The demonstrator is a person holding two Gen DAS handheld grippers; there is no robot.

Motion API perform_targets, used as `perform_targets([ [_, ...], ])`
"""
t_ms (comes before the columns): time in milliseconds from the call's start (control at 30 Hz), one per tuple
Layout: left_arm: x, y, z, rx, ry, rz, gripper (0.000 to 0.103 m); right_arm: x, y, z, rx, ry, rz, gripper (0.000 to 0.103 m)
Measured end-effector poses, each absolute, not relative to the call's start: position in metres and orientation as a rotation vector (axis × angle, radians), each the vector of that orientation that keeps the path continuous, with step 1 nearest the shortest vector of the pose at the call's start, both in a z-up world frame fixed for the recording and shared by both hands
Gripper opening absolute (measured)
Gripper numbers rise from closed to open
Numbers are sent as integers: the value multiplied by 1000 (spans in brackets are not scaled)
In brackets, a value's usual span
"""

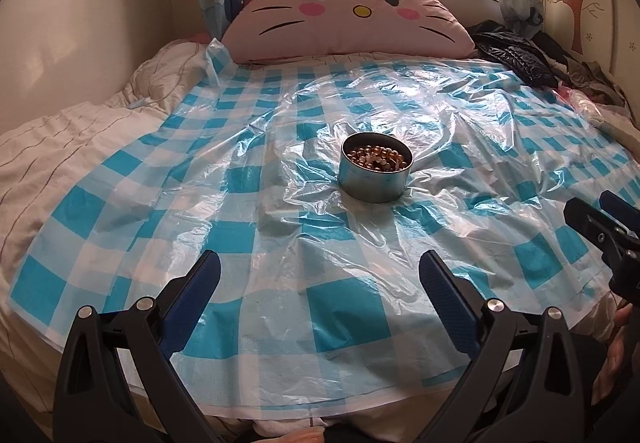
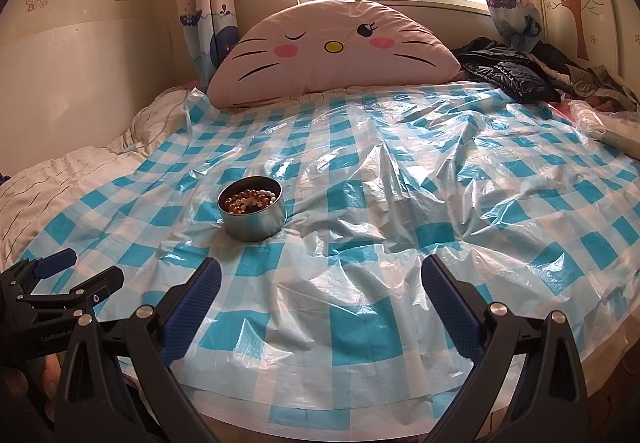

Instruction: Organize jewelry

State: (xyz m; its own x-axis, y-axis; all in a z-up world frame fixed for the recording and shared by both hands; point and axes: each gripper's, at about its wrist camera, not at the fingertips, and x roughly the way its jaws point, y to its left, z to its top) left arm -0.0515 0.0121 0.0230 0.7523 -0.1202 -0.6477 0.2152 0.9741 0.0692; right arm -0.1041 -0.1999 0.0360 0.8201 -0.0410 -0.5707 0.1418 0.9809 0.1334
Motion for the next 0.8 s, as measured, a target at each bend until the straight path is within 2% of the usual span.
perform_targets([
  [800, -55, 13, 21, 128, 679, -147, 96, -103, -203, 38, 173, 602, -99, 96],
])
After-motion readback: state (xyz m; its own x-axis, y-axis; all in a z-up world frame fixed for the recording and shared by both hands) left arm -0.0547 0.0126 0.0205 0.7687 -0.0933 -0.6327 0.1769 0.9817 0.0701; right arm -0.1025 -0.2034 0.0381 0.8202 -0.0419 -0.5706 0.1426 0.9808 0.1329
